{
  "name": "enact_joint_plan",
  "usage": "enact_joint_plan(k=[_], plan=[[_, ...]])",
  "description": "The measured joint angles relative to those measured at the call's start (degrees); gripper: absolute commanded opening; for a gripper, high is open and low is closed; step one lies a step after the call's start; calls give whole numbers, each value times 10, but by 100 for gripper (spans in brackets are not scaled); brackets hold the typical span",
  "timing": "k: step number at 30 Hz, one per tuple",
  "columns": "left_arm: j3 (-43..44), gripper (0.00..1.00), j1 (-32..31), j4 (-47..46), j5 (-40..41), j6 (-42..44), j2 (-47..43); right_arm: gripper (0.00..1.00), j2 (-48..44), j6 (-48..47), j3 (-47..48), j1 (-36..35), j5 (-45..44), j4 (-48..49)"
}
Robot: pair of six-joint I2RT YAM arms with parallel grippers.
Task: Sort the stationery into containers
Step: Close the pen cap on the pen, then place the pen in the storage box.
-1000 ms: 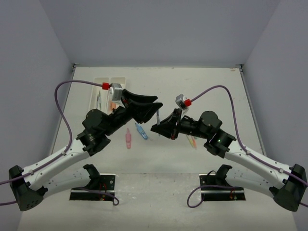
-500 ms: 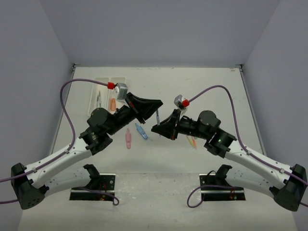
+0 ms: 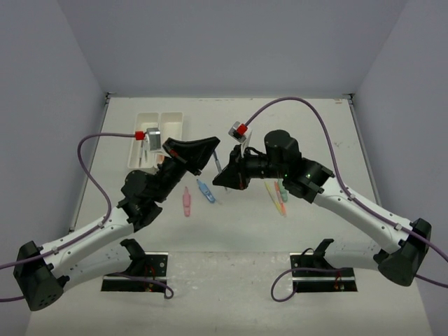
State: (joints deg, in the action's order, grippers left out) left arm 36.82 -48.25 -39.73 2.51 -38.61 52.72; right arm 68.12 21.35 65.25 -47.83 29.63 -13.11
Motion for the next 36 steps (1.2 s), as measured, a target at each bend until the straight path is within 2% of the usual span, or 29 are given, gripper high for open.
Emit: enact_joint_plan(k=[4, 6, 7, 8, 9, 10, 11, 12, 16, 20, 22, 24, 26, 29, 33, 36], plan=[[-4, 0, -3, 20, 34, -2, -9, 0, 14, -3, 9, 0, 1, -16], [18, 0, -9, 70, 54, 4, -15, 9, 14, -3, 4, 2, -1, -10], [33, 0, -12, 100, 62, 8, -16, 20, 12, -4, -1, 3, -1, 0], [50, 0, -15, 132, 76, 12, -15, 37, 10, -4, -9, 4, -2, 14], [75, 0, -18, 179, 86, 18, -11, 66, 7, -4, -23, 6, -5, 33], [102, 0, -21, 232, 94, 24, -3, 75, 5, -2, -35, 11, -14, 55], [128, 0, -21, 278, 100, 33, 7, 89, 4, 4, -42, 17, -21, 76], [150, 0, -17, 316, 103, 38, 19, 97, 2, 6, -52, 24, -30, 98], [239, 0, 63, 445, 112, 66, 90, 99, -14, 14, -91, 37, -59, 141], [339, 0, 146, 547, 158, 103, 182, 99, -41, 21, -132, 35, -118, 127], [437, 0, 169, 626, 235, 129, 262, 99, -66, 26, -149, 35, -165, 103], [549, 0, 194, 662, 306, 156, 361, 99, -99, 28, -166, 35, -206, 73], [627, 0, 234, 683, 365, 185, 454, 99, -136, 28, -180, 36, -241, 53], [623, 0, 297, 680, 418, 231, 528, 99, -178, 28, -197, 37, -274, 40], [517, 0, 378, 593, 398, 310, 551, 99, -205, 28, -211, 39, -287, 32], [508, 0, 416, 529, 369, 369, 568, 99, -205, 28, -214, 40, -287, 32]])
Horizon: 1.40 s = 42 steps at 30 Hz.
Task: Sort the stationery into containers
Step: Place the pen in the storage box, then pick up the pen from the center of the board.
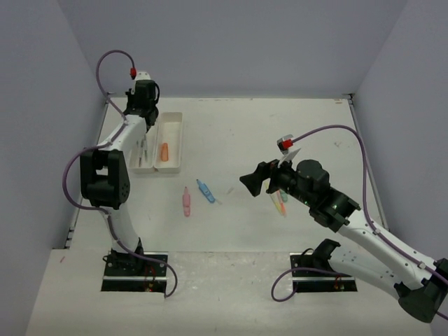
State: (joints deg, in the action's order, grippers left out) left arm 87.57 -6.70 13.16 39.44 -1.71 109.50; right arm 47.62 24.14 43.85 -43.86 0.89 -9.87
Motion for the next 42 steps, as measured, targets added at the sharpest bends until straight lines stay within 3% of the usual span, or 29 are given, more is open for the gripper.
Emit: enact_joint_plan(k=[4, 11, 13, 16, 22, 25, 27, 29, 35, 42], plan=[[-4, 0, 8, -93, -36, 49, 1, 99, 0, 0, -3, 0, 2, 0], [-84, 2, 6, -197, -77, 75, 11, 99, -11, -1, -4, 0, 3, 0], [-105, 15, 6, -214, -81, 82, 22, 99, -12, -2, -4, 0, 3, 0], [-125, 55, 6, -223, -82, 91, 40, 99, -7, -2, -4, 0, 3, 0], [-132, 82, 6, -222, -92, 88, 44, 99, 12, -2, -4, 0, -2, -1], [-130, 99, 6, -214, -94, 81, 33, 98, 38, -4, -1, 0, -20, -18], [-125, 100, 3, -199, -91, 73, 16, 92, 57, -10, 5, 5, -32, -42], [-101, 100, -1, -156, -90, 55, -8, 80, 89, -19, 20, 22, -38, -72], [31, 100, -45, 33, -116, -101, -126, 51, 225, -29, 65, 119, -73, -144], [-169, 100, -178, 75, -166, -210, -457, 43, 332, -37, 73, 138, -104, -208]])
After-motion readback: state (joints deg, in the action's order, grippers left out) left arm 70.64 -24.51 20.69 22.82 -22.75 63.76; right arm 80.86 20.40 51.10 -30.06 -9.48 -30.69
